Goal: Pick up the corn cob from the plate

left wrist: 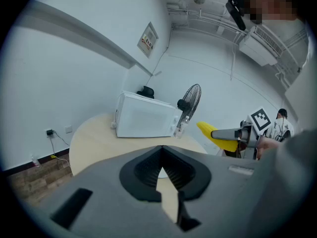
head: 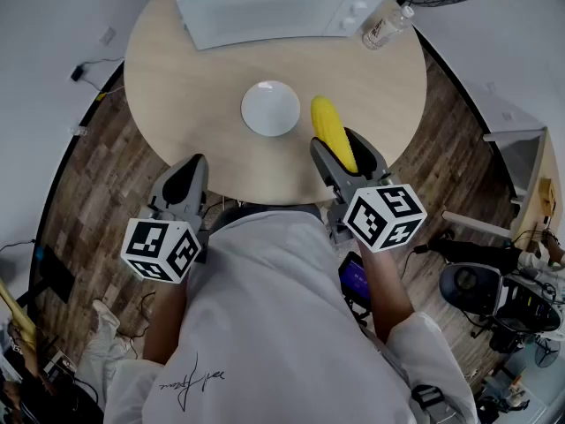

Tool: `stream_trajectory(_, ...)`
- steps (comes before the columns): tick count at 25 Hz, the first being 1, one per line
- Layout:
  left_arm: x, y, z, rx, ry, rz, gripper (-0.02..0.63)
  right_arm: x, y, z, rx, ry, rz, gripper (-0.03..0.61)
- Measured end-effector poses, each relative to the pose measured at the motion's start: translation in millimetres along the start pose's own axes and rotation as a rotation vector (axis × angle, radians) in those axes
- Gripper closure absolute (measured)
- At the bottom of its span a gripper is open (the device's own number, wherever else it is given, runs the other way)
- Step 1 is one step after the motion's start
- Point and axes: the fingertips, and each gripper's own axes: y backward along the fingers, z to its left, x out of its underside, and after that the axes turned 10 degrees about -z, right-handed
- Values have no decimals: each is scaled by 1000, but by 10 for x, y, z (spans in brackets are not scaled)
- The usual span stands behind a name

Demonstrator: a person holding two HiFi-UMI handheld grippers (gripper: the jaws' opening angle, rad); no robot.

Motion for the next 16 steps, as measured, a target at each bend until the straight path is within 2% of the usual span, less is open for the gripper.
stream_trajectory(9,10,35,21,-4,1,9,623,4,13,-1,3,1,10,308)
stream_trajectory(16,21,78,29,-1,19,-1,623,-62,2,76,-29,-33,-12,308)
